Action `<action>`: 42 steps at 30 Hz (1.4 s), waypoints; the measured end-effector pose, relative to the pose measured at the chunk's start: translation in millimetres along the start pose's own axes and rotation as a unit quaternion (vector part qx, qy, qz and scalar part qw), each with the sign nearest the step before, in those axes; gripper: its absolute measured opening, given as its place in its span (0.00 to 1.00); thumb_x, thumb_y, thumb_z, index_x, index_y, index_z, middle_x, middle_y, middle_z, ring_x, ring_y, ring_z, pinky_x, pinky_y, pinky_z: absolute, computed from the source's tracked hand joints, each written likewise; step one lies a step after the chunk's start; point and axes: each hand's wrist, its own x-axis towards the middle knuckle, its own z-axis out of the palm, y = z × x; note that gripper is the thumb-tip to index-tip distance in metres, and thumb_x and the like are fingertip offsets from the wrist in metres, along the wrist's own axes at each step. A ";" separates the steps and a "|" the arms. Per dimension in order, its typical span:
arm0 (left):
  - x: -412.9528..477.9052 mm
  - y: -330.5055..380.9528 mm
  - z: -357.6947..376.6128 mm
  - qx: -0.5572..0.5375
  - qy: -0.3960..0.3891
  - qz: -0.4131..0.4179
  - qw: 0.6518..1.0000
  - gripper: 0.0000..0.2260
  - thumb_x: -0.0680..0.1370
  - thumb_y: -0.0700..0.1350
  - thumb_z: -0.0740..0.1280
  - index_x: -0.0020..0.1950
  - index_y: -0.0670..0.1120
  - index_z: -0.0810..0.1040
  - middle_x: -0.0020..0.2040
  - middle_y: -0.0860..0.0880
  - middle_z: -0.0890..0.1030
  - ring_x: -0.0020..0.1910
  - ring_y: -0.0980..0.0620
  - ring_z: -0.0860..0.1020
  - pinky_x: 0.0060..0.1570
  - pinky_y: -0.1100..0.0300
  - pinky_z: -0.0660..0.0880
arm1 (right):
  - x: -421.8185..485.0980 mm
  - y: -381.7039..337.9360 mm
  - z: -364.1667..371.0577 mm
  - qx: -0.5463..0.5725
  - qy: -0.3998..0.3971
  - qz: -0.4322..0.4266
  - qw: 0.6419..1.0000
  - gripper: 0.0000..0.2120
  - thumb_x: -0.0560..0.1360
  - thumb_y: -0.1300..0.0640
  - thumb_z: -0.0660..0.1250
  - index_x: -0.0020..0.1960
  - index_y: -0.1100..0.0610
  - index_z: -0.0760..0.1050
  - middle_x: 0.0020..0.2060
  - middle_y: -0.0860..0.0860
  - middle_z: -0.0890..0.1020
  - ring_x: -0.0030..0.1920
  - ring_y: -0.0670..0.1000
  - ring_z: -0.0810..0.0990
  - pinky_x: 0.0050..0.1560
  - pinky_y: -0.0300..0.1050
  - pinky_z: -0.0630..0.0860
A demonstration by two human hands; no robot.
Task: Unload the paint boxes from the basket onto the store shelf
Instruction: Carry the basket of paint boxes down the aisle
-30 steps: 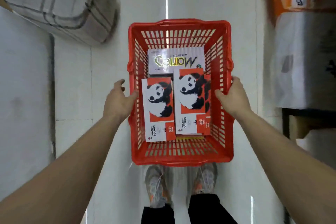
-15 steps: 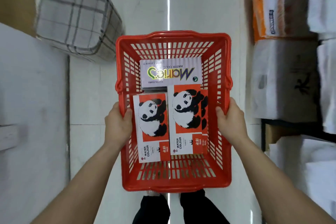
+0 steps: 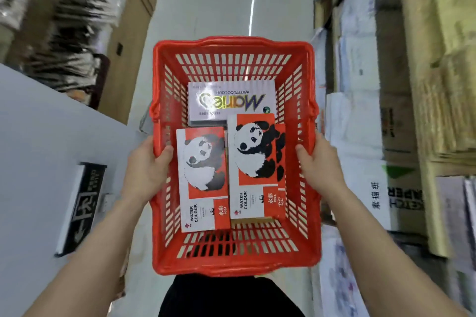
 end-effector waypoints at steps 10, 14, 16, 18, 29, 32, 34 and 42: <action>152.5 135.1 -48.6 -0.060 0.033 0.018 0.997 0.03 0.80 0.47 0.67 0.49 0.55 0.77 0.37 0.62 0.79 0.33 0.66 0.78 0.29 0.67 0.67 | 147.6 -144.3 -79.9 -0.020 0.031 -0.038 0.999 0.10 0.82 0.58 0.63 0.63 0.54 0.75 0.49 0.47 0.81 0.52 0.57 0.84 0.49 0.49 0.77; 236.5 178.9 -58.1 -0.101 0.014 0.018 0.995 0.03 0.82 0.46 0.66 0.50 0.53 0.78 0.40 0.58 0.82 0.36 0.59 0.81 0.30 0.65 0.71 | 224.6 -191.3 -98.2 -0.029 0.039 -0.032 0.998 0.10 0.83 0.58 0.63 0.63 0.54 0.76 0.51 0.51 0.84 0.50 0.57 0.85 0.49 0.53 0.81; 280.2 201.2 -59.4 -0.106 0.011 0.017 0.994 0.02 0.82 0.46 0.67 0.50 0.53 0.78 0.40 0.56 0.83 0.37 0.54 0.83 0.32 0.62 0.73 | 267.0 -210.2 -104.4 -0.029 0.049 -0.038 0.998 0.09 0.82 0.58 0.63 0.62 0.54 0.76 0.49 0.51 0.83 0.46 0.56 0.84 0.46 0.50 0.79; 326.5 222.1 -58.1 -0.102 0.013 0.014 0.995 0.02 0.81 0.45 0.67 0.51 0.51 0.79 0.43 0.53 0.84 0.41 0.51 0.84 0.37 0.59 0.76 | 312.4 -227.5 -109.4 -0.025 0.052 -0.052 0.997 0.07 0.82 0.59 0.63 0.58 0.51 0.76 0.45 0.46 0.82 0.42 0.50 0.81 0.41 0.43 0.75; 595.9 337.0 -32.9 -0.116 0.050 -0.037 0.991 0.05 0.82 0.48 0.65 0.55 0.51 0.80 0.48 0.49 0.87 0.42 0.46 0.86 0.46 0.45 0.82 | 620.3 -325.6 -138.2 -0.014 0.001 -0.087 0.996 0.07 0.83 0.55 0.62 0.56 0.43 0.69 0.42 0.40 0.78 0.37 0.36 0.77 0.34 0.33 0.69; 670.3 370.6 -36.2 -0.120 0.074 -0.046 0.989 0.04 0.82 0.47 0.65 0.50 0.54 0.79 0.45 0.52 0.86 0.42 0.49 0.85 0.43 0.50 0.81 | 704.8 -371.4 -153.1 -0.018 -0.021 -0.085 0.996 0.06 0.84 0.53 0.62 0.60 0.47 0.72 0.50 0.47 0.83 0.40 0.40 0.80 0.37 0.37 0.74; 717.1 389.5 -39.6 -0.125 0.089 -0.047 0.987 0.05 0.82 0.47 0.65 0.47 0.55 0.79 0.43 0.55 0.86 0.41 0.52 0.84 0.38 0.56 0.78 | 755.4 -403.8 -158.5 -0.027 -0.026 -0.087 0.996 0.10 0.84 0.52 0.62 0.64 0.53 0.73 0.54 0.53 0.85 0.45 0.50 0.84 0.42 0.43 0.76; 937.6 434.1 -55.3 -0.144 0.108 -0.057 0.982 0.05 0.82 0.45 0.66 0.48 0.52 0.79 0.40 0.50 0.86 0.36 0.48 0.85 0.36 0.53 0.80 | 965.9 -522.9 -142.2 -0.067 -0.023 -0.111 0.991 0.11 0.81 0.60 0.63 0.62 0.61 0.76 0.57 0.60 0.85 0.57 0.63 0.83 0.57 0.59 0.79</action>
